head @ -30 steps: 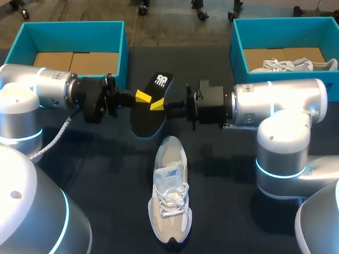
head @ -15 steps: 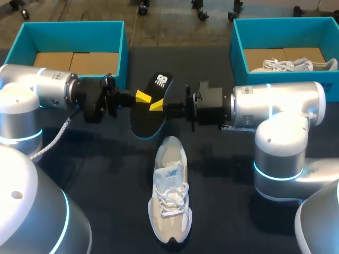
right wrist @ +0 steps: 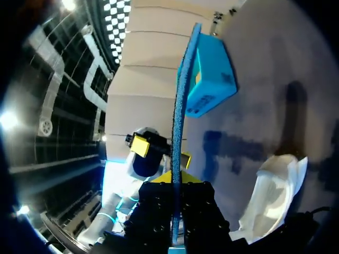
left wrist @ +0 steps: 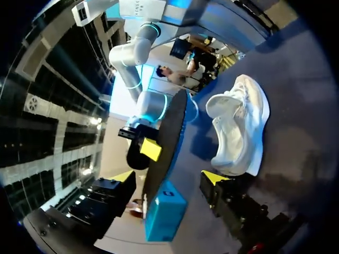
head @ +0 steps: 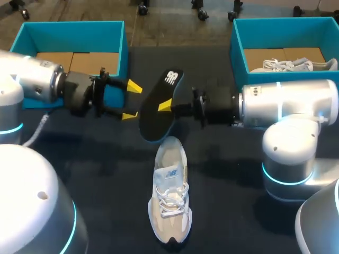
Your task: Take the shoe out of the shoebox, open the shoe tongue, remove and reinsert the insole, then place the shoe into the shoebox
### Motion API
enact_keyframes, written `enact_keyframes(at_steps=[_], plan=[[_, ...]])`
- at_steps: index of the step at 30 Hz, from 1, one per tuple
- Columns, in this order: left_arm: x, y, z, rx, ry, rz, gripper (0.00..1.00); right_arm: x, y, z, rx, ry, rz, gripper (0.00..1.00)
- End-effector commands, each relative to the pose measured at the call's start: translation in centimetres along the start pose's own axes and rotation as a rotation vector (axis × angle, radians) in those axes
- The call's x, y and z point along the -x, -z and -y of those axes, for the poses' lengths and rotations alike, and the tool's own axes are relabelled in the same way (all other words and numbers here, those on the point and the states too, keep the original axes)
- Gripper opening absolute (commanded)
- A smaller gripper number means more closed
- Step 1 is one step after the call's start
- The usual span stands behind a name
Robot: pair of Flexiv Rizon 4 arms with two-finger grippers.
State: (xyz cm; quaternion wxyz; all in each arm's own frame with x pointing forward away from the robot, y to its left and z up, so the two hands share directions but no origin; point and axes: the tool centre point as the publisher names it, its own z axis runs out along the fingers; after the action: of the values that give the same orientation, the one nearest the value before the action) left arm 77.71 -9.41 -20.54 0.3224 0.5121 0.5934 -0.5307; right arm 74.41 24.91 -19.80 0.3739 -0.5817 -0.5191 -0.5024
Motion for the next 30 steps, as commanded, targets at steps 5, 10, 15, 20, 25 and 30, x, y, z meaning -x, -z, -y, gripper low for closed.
enact_keyframes(at_steps=[5,10,15,20,25,30], plan=[[0.9,0.4,0.8,0.014,0.005,-0.067,1.00,-0.6,0.8,0.5,0.004,-0.003,0.031,0.00],[0.6,0.3,0.9,0.030,0.019,-0.069,1.00,-0.6,0.8,0.5,-0.019,0.019,0.054,0.00],[0.0,1.0,1.4,0.145,0.199,-0.163,1.00,-0.6,1.8,0.6,-0.114,0.145,0.109,0.00],[-1.0,1.4,1.3,0.330,0.256,-0.274,1.00,-0.7,3.0,0.2,-0.165,0.221,0.150,0.00],[-1.0,1.4,1.3,0.330,0.256,-0.274,1.00,-0.6,3.4,0.3,-0.150,0.257,0.140,0.00],[-1.0,1.4,1.3,0.330,0.256,-0.274,1.00,-0.6,3.4,0.3,-0.150,0.257,0.140,0.00]])
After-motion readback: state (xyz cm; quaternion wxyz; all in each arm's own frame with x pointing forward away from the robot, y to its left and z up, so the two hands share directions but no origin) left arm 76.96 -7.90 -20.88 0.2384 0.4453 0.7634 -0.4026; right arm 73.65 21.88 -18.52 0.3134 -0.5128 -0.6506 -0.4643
